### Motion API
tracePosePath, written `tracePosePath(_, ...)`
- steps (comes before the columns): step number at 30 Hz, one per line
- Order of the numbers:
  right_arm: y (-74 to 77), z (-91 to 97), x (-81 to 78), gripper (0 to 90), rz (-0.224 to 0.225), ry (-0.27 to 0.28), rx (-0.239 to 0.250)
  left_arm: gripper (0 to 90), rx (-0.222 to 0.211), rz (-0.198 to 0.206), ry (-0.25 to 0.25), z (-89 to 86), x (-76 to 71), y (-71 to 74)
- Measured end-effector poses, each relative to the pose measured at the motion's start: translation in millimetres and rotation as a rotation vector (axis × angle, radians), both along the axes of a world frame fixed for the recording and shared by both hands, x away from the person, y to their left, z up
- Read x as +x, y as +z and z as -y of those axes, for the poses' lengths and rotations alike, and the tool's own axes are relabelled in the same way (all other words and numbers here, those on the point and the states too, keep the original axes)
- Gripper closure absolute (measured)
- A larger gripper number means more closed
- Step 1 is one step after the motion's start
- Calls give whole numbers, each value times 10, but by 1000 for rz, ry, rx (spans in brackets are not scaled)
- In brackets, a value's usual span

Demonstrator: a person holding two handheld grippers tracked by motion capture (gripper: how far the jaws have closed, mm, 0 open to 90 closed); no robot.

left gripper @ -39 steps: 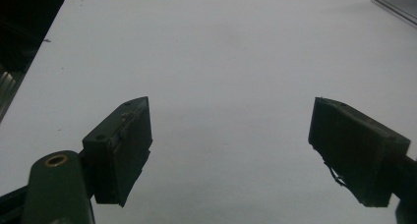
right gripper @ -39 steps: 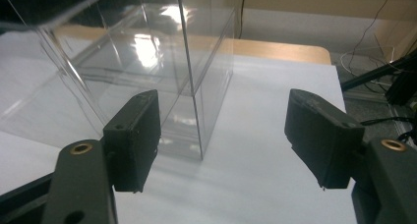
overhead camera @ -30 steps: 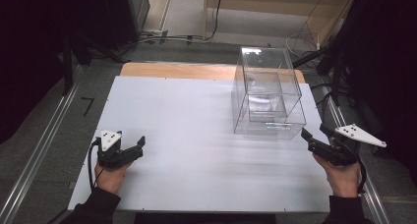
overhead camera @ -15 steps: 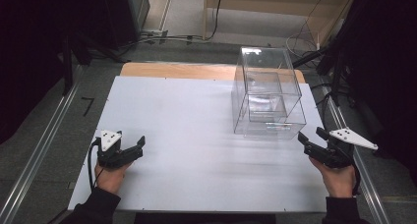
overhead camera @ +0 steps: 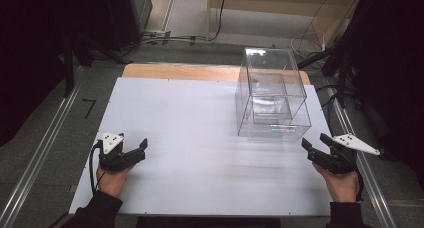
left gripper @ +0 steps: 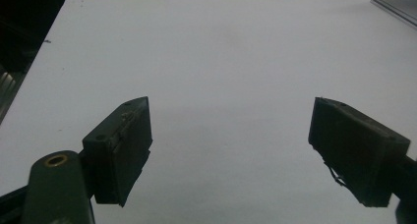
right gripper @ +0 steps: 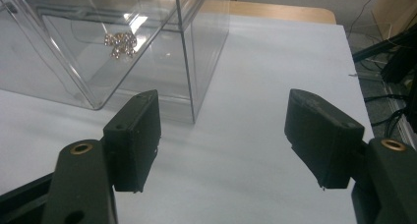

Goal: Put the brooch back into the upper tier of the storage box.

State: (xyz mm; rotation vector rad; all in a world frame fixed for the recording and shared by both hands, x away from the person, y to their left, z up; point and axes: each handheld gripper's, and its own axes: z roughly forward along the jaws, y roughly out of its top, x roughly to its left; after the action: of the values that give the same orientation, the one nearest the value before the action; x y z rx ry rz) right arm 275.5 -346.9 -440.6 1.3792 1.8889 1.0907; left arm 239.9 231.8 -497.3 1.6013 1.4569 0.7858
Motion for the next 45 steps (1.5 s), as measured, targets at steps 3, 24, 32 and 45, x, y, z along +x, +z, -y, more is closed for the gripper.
tracePosePath(3,-41,-8,2,279,-10,2,-6,175,0,0,-1,-1,-1,1)
tracePosePath(24,-134,-13,-28,278,-34,9,-9,175,2,0,-1,0,-2,2)
tracePosePath(32,-152,-6,-48,278,-36,9,-9,175,3,0,0,1,-2,2)
tracePosePath(45,-199,26,-82,279,-52,1,-8,175,2,0,0,3,0,-1)
